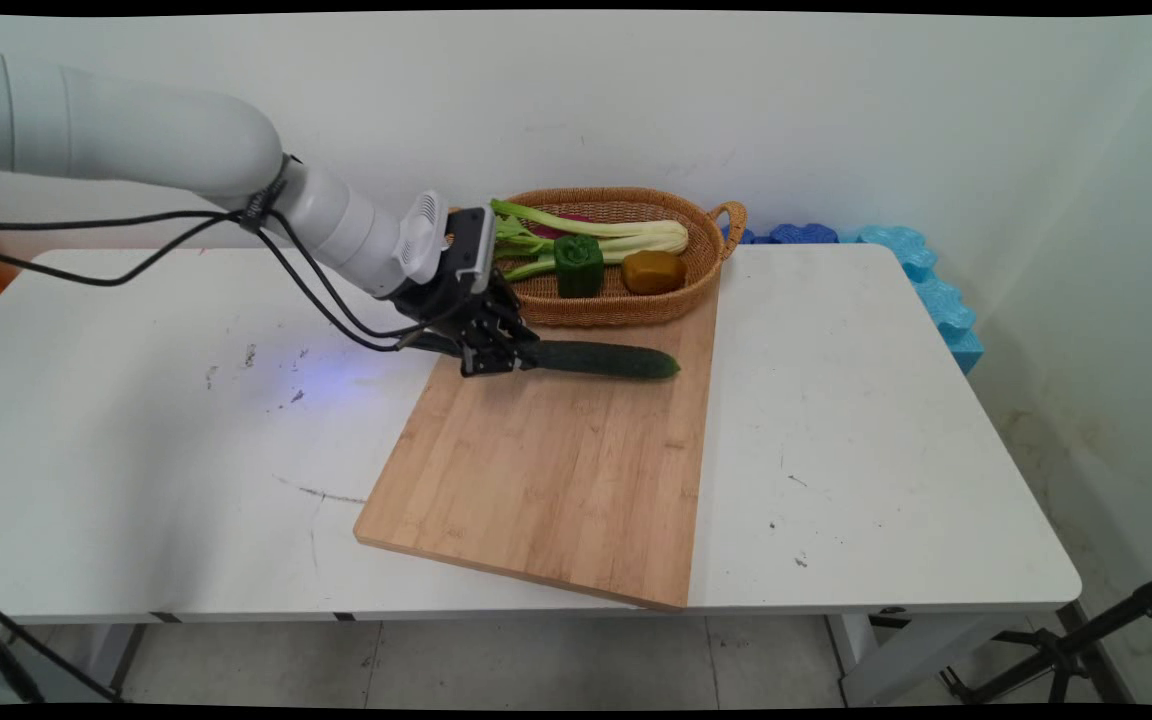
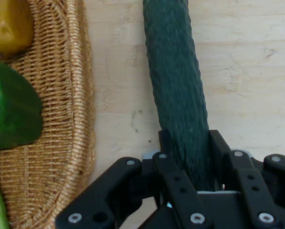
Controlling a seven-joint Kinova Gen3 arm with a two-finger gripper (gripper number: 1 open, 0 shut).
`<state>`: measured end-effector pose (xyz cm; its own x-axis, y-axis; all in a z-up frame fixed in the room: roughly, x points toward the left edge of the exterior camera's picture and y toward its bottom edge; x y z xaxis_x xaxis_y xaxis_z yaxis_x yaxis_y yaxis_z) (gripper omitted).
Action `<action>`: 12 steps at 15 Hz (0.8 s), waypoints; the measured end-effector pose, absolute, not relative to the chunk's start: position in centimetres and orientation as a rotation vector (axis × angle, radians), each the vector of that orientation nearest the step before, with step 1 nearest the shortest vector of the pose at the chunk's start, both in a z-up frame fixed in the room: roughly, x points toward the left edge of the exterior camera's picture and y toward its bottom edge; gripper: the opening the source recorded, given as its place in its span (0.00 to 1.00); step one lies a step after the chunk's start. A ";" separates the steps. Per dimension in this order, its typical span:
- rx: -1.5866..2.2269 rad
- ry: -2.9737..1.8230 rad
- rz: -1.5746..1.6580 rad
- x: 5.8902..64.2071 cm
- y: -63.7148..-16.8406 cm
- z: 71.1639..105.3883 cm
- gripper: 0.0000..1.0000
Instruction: Place the picked object on the cutting board
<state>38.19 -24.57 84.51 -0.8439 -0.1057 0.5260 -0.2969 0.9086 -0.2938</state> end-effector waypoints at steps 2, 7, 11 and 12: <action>0.283 -2.558 0.500 38.1 -24.8 83.9 0.00; 0.272 -2.563 0.495 38.1 -24.9 83.0 1.00; 0.262 -2.567 0.491 38.1 -24.8 82.5 1.00; 0.259 -2.568 0.490 38.1 -24.8 82.4 1.00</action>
<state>38.13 -24.75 82.40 -0.8522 -0.0882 0.5157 -0.2720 0.9168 -0.2925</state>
